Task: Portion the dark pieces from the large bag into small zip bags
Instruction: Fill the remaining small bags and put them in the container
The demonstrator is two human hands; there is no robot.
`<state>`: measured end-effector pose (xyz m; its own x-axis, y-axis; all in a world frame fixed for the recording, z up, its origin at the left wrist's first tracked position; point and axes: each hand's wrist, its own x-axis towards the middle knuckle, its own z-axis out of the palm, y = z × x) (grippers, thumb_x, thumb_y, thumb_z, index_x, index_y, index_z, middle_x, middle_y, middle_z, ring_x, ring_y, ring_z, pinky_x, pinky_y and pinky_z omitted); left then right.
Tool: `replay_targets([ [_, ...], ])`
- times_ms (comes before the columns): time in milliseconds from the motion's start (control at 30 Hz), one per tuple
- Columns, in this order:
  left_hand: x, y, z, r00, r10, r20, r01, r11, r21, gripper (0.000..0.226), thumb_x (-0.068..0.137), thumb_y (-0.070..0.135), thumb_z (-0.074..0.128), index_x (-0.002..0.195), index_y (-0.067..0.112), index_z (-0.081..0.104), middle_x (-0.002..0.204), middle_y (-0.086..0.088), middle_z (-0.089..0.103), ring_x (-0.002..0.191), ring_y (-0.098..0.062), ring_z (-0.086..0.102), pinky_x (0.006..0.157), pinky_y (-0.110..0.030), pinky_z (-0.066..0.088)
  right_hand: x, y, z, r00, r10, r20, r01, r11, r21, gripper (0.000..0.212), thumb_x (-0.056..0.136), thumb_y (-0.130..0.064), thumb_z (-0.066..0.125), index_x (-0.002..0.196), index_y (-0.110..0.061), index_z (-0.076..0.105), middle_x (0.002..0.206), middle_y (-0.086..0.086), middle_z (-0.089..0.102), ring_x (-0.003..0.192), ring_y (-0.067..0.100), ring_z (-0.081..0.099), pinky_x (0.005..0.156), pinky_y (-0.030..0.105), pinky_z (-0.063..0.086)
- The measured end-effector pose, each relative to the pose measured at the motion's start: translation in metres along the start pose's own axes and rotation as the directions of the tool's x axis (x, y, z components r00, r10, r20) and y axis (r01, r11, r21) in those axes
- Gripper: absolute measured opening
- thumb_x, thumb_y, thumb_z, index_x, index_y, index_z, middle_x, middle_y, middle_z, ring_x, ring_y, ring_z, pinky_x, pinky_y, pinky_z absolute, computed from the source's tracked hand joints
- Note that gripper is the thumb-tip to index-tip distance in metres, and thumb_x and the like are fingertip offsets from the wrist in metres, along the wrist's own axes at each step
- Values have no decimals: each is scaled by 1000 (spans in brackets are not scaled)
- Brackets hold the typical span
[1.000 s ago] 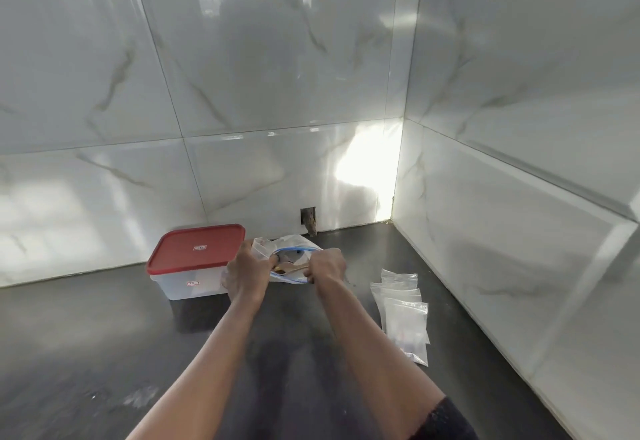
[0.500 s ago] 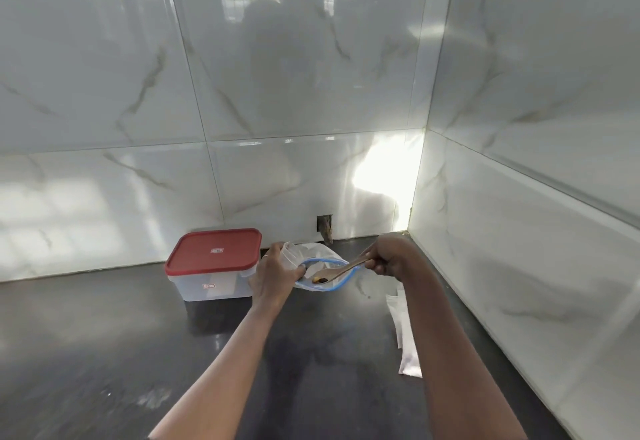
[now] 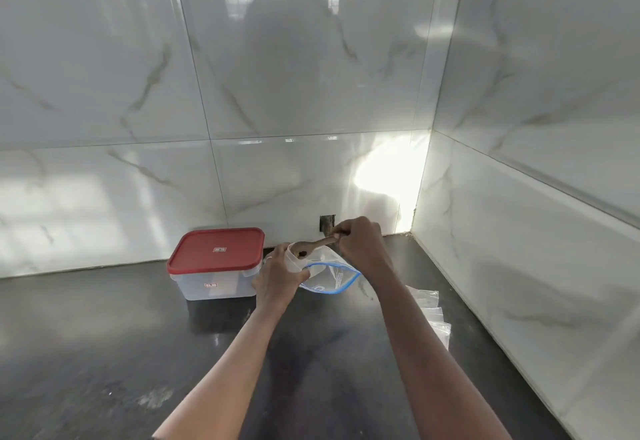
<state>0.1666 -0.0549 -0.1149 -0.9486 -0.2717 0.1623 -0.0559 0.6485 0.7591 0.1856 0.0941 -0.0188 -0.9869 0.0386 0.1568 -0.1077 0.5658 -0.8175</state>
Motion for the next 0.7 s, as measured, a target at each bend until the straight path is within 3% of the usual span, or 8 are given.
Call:
replay_targets([
  [100, 2, 0, -3, 1000, -23, -17, 23, 1000, -10, 60, 70, 33, 75, 122, 25, 48, 116, 0, 61, 110, -25, 55, 91, -43, 43, -2, -6, 4, 992, -114, 55, 118, 990, -80, 31, 90, 1, 45, 105, -5, 72, 91, 13, 68, 77, 17, 54, 78, 24, 48],
  [233, 4, 0, -7, 998, -54, -24, 53, 998, -29, 61, 70, 34, 74, 124, 26, 47, 116, 1, 61, 112, -25, 54, 94, -43, 40, -3, -12, 2, 976, -194, 97, 209, 960, -188, 31, 93, -1, 45, 112, -7, 70, 107, 12, 69, 98, 22, 62, 80, 16, 41],
  [300, 4, 0, -8, 997, -72, -29, 71, 997, -41, 59, 71, 34, 73, 123, 26, 47, 115, 1, 61, 111, -25, 54, 95, -43, 39, -4, -14, -2, 976, -211, 51, 217, 953, -211, 32, 92, -1, 45, 111, -7, 70, 108, 11, 70, 98, 24, 65, 77, 15, 42],
  [433, 4, 4, -13, 994, -99, -49, 96, 994, -54, 54, 74, 33, 69, 123, 27, 48, 114, 0, 62, 110, -26, 55, 93, -42, 37, 1, -10, -15, 995, -34, -91, 13, 975, -222, 34, 81, 2, 43, 98, -3, 72, 96, 17, 68, 80, 31, 64, 61, 22, 45],
  [500, 3, 5, -16, 993, -100, -57, 97, 994, -53, 52, 75, 31, 68, 123, 26, 48, 114, -1, 62, 110, -27, 55, 93, -41, 37, 0, -1, -16, 995, 58, -84, -77, 966, -246, 34, 76, 3, 40, 95, 1, 68, 93, 21, 64, 77, 32, 63, 64, 27, 50],
  [567, 2, 6, -17, 993, -102, -58, 99, 994, -55, 51, 76, 31, 68, 123, 25, 49, 114, -1, 63, 110, -27, 55, 93, -41, 38, -2, 10, -7, 994, 104, -40, -111, 959, -262, 33, 73, 3, 39, 92, 1, 67, 90, 21, 62, 77, 34, 64, 64, 30, 54],
  [633, 0, 6, -17, 993, -103, -53, 100, 994, -49, 49, 77, 32, 68, 123, 25, 49, 114, -1, 63, 110, -27, 55, 93, -41, 37, -4, 23, 12, 994, 114, 1, -108, 951, -291, 31, 75, 3, 43, 91, -1, 69, 88, 18, 61, 74, 32, 61, 57, 26, 47],
  [700, -2, 6, -16, 994, -93, -52, 91, 995, -33, 47, 78, 33, 67, 121, 25, 50, 113, -1, 64, 110, -27, 56, 92, -39, 37, -6, 35, 33, 996, 92, 14, -83, 947, -309, 28, 82, 0, 46, 94, -2, 71, 91, 16, 62, 76, 31, 60, 59, 26, 42],
])
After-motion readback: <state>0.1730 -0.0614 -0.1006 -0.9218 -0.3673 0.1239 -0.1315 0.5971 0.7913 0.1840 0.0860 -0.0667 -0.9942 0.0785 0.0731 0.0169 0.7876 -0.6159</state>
